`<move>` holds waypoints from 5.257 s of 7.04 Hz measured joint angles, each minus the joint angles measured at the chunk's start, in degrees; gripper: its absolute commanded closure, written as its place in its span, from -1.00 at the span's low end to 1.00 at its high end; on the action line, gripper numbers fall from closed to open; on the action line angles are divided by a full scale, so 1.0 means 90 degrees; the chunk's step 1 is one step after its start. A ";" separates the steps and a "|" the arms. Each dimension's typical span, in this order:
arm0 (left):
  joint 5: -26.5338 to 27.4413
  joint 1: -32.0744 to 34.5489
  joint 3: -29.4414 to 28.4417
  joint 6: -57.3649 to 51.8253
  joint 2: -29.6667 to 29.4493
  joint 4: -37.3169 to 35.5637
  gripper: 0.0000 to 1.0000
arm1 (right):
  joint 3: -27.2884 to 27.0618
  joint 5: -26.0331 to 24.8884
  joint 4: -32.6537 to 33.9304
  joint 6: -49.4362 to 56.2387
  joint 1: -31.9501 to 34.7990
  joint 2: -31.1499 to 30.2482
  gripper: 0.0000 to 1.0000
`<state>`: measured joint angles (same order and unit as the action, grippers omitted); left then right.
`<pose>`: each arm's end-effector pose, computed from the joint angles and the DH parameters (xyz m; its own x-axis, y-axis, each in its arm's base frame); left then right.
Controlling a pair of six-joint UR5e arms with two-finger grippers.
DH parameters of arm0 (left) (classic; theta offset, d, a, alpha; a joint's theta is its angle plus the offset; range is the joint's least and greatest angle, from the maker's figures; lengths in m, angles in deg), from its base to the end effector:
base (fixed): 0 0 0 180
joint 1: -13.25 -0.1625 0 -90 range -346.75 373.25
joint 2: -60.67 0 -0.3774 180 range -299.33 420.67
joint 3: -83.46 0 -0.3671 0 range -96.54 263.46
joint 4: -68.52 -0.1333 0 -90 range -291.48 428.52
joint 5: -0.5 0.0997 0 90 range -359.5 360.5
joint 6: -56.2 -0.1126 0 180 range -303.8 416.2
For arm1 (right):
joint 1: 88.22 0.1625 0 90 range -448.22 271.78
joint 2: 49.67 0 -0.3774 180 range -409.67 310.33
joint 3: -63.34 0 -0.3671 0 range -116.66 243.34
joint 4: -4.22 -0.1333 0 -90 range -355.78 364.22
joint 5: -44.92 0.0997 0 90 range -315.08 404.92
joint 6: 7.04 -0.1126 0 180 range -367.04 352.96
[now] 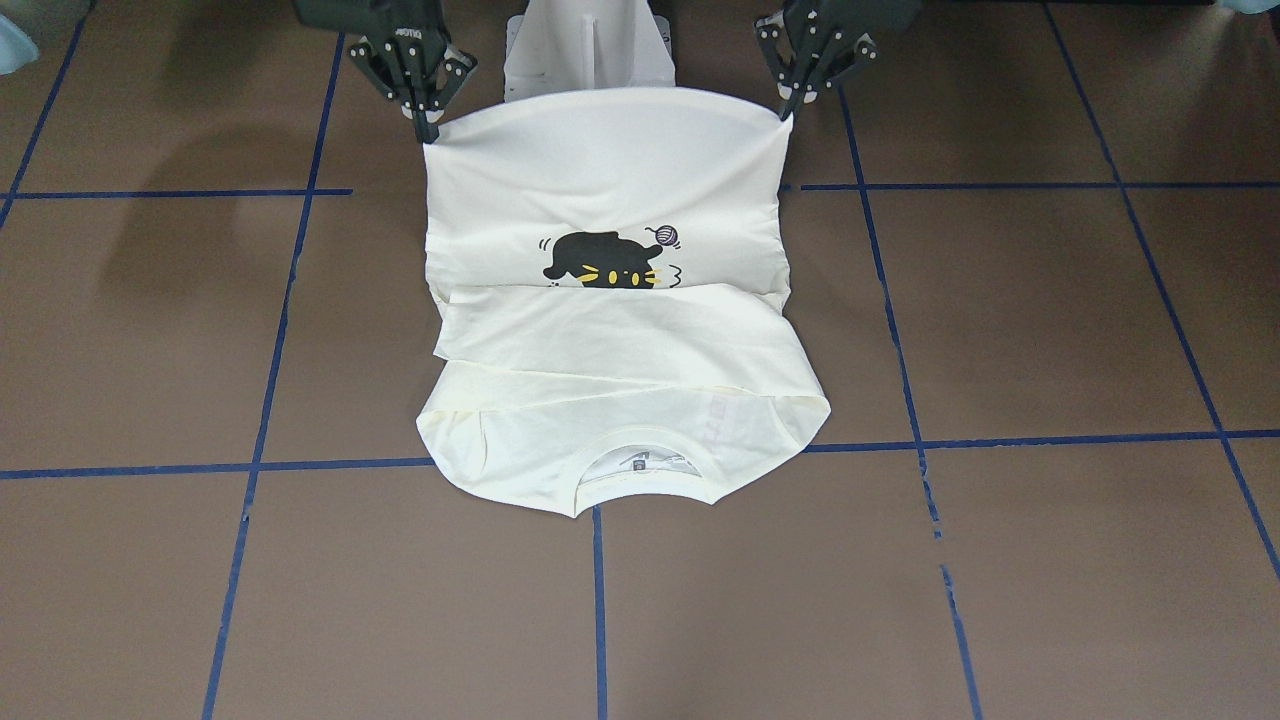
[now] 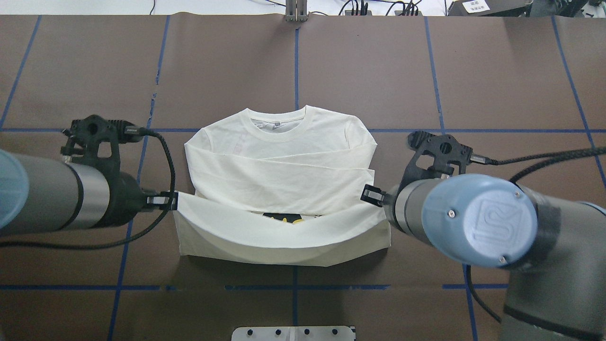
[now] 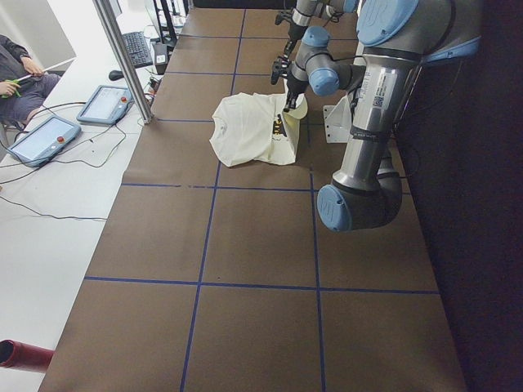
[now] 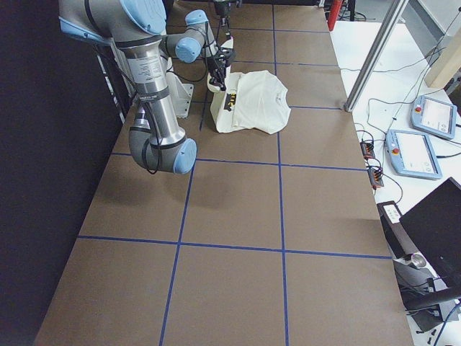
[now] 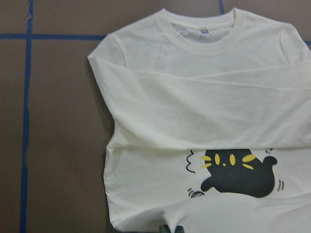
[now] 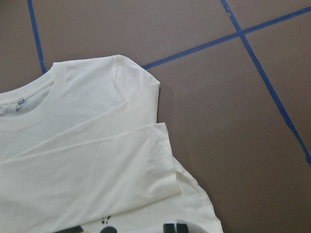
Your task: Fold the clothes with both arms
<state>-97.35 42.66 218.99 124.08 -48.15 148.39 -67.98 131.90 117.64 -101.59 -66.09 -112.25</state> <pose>0.3162 -0.3136 0.1731 0.6187 0.0795 -0.7816 0.1694 0.9580 0.2315 -0.3708 -0.3011 0.1636 0.6167 0.3363 0.7117 -0.4613 0.8870 -0.0195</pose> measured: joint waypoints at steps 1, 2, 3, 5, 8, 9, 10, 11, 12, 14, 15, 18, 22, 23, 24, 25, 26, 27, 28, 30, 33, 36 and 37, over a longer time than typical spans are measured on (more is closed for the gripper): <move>-0.0031 0.0416 -0.0604 -0.0364 -0.0319 0.0044 1.00 | 0.0615 0.0168 -0.0533 0.0303 0.0461 0.0019 1.00; -0.0052 0.0749 -0.1244 -0.0696 -0.0577 0.0208 1.00 | 0.1304 0.0264 -0.1127 0.0525 0.0814 0.0061 1.00; -0.0058 0.0976 -0.1897 -0.0955 -0.0717 0.0599 1.00 | 0.2006 0.0303 -0.1749 0.0683 0.1044 0.0145 1.00; -0.0040 0.1156 -0.3232 -0.1176 -0.0805 0.1786 1.00 | 0.3148 0.0315 -0.2792 0.0908 0.1238 0.0263 1.00; -0.0018 0.1178 -0.4484 -0.1313 -0.1091 0.2614 1.00 | 0.4078 0.0311 -0.3596 0.1168 0.1342 0.0359 1.00; -0.0017 0.1173 -0.4738 -0.1334 -0.1196 0.2715 1.00 | 0.4256 0.0308 -0.3634 0.1177 0.1343 0.0512 1.00; -0.0018 0.1169 -0.4913 -0.1344 -0.1243 0.2833 1.00 | 0.4463 0.0308 -0.3651 0.1181 0.1344 0.0673 1.00; -0.0020 0.1164 -0.4997 -0.1348 -0.1256 0.2908 0.93 | 0.4586 0.0310 -0.3661 0.1186 0.1347 0.0753 0.53; -0.0020 0.1156 -0.5026 -0.1348 -0.1250 0.2943 -0.98 | 0.4635 0.0308 -0.3665 0.1188 0.1348 0.0779 -0.98; -0.0034 0.1150 -0.4979 -0.1362 -0.1178 0.3029 -1.00 | 0.4635 0.0325 -0.3666 0.1334 0.1389 0.0796 -1.00; -0.0053 0.1156 -0.4798 -0.1510 -0.1047 0.3163 -1.00 | 0.4591 0.0518 -0.3667 0.1733 0.1529 0.0792 -1.00; -0.0282 0.1067 -0.3778 -0.1858 -0.0243 0.3607 -1.00 | 0.4421 0.1328 -0.3685 0.2999 0.2006 0.0699 -1.00; 0.0219 -0.0184 -0.3229 -0.0595 0.1006 0.5058 -0.62 | 0.4330 0.1397 -0.3687 0.3095 0.2043 0.0657 -1.00; 0.0396 -0.0491 -0.3226 -0.0320 0.1041 0.5101 -0.59 | 0.4328 0.1393 -0.3687 0.3086 0.2043 0.0652 -1.00; 0.0537 -0.0715 -0.3226 -0.0153 0.1054 0.5111 -0.50 | 0.4327 0.1388 -0.3689 0.3074 0.2043 0.0642 -1.00; 0.0605 -0.0833 -0.3236 -0.0080 0.1066 0.5110 -0.42 | 0.4327 0.1384 -0.3693 0.3060 0.2041 0.0633 -1.00; 0.0634 -0.0885 -0.3251 -0.0054 0.1100 0.5104 -0.41 | 0.4327 0.1381 -0.3695 0.3048 0.2037 0.0629 -1.00; 0.0643 -0.0922 -0.3260 -0.0046 0.1151 0.5097 -0.35 | 0.4324 0.1380 -0.3696 0.3041 0.2034 0.0626 -1.00; 0.0647 -0.0958 -0.3272 -0.0043 0.1177 0.5087 0.01 | 0.4320 0.1378 -0.3696 0.3037 0.2034 0.0622 -1.00; 0.0642 -0.1009 -0.3279 -0.0039 0.1183 0.5081 1.00 | 0.4317 0.1371 -0.3690 0.3035 0.2038 0.0617 -1.00; 0.0643 -0.1000 -0.3227 -0.0062 0.1208 0.5072 1.00 | 0.4317 0.1355 -0.3687 0.3024 0.2042 0.0607 -1.00; 0.0623 -0.0560 -0.3259 -0.0591 0.1188 0.4894 1.00 | 0.4311 0.1351 -0.3693 0.3009 0.2043 0.0607 -1.00; 0.0621 -0.0146 -0.3349 -0.1061 0.1152 0.4804 1.00 | 0.4310 0.1351 -0.3695 0.3007 0.2042 0.0611 -1.00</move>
<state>-91.77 41.35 188.85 114.53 -37.79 191.63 -29.18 144.06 84.39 -74.52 -47.72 -106.75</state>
